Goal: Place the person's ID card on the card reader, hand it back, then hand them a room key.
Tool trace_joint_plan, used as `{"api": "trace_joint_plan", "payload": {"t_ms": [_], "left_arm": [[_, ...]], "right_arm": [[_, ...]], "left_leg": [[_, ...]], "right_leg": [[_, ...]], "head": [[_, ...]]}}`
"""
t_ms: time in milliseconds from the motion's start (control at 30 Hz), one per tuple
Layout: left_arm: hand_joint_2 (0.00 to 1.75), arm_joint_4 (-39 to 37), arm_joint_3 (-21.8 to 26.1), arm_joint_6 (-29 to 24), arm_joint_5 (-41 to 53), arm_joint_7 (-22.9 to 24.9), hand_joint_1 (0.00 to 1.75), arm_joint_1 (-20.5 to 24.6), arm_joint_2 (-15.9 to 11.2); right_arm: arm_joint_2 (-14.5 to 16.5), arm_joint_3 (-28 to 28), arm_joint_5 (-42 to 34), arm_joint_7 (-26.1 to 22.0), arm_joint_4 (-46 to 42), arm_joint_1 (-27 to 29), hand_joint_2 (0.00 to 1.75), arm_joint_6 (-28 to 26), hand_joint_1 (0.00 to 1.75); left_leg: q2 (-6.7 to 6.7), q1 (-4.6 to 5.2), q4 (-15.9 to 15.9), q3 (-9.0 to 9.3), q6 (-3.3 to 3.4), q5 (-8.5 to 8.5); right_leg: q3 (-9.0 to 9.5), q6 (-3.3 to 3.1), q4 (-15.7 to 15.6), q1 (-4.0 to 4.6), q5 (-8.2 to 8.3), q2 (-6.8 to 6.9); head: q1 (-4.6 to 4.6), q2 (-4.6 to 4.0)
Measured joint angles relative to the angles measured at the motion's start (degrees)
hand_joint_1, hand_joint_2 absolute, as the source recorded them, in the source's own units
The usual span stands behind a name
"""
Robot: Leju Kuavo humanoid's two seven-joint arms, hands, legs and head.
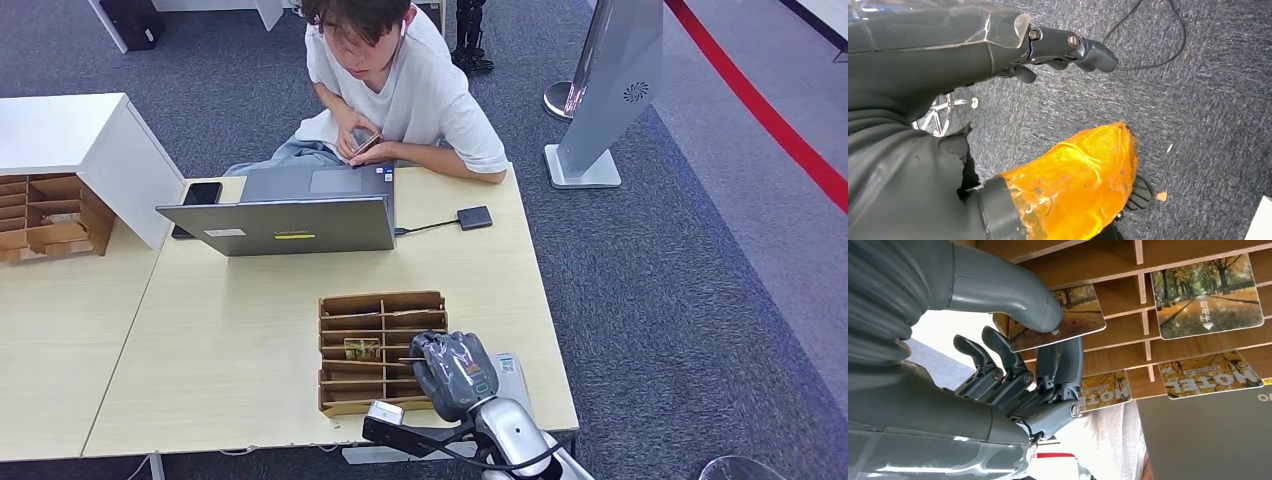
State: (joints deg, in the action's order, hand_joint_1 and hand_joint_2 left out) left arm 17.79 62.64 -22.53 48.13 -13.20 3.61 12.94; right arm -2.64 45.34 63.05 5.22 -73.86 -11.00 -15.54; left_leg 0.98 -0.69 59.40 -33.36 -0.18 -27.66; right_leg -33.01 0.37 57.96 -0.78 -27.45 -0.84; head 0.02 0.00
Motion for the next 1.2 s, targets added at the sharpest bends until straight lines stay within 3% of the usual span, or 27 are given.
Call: {"api": "trace_joint_plan", "payload": {"t_ms": [433,1200], "left_arm": [[0.00,0.00,0.00,0.07,-0.02,-0.09,0.00,-0.02,0.04],[0.00,0.00,0.08,0.31,-1.21,-0.11,0.00,-0.25,0.40]], "right_arm": [[0.15,-0.14,0.71,-0.94,-0.48,0.17,1.75,-1.68,1.75],[-0.51,-0.08,1.82,-3.82,-14.81,0.69,1.75,-5.01,1.75]], "left_leg": [[0.00,0.00,0.00,0.00,0.00,0.00],[0.00,0.00,0.00,0.00,0.00,0.00]], "right_leg": [[0.00,0.00,0.00,0.00,0.00,0.00],[-0.01,0.00,0.00,0.00,0.00,0.00]], "head": [[0.01,0.00],[0.00,0.00]]}}
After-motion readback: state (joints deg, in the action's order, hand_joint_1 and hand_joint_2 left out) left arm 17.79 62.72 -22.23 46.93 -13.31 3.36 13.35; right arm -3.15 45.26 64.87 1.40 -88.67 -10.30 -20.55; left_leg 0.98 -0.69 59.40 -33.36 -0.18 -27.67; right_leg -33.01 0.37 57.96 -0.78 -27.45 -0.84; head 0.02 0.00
